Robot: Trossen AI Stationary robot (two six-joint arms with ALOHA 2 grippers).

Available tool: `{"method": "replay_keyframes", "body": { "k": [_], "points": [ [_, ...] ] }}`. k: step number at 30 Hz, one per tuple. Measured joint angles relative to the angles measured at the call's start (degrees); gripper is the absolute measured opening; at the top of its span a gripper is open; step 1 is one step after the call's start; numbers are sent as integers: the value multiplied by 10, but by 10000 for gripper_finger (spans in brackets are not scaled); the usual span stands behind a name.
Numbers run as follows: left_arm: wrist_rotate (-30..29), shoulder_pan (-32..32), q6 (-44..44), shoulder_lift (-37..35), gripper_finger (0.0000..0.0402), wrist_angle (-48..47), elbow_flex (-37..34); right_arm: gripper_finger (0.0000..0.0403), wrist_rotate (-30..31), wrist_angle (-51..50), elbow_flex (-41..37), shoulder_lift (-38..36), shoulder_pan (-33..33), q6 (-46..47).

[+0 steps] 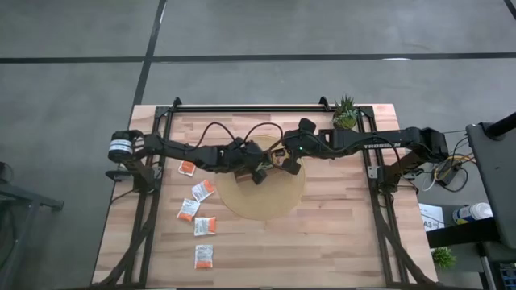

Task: Pick & Place Tea
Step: Adjust the yellow tea bags in the wooden organizer

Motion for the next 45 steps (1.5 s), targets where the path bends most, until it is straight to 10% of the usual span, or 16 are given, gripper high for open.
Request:
{"method": "replay_keyframes", "body": {
  "k": [17,45],
  "points": [
    [-27,0,-15,-41,0,-67,-21,8,0,0,0,0,0,0],
    [4,65,48,-34,0,82,-21,8,0,-13,0,-2,0,-6]
  ]
}}
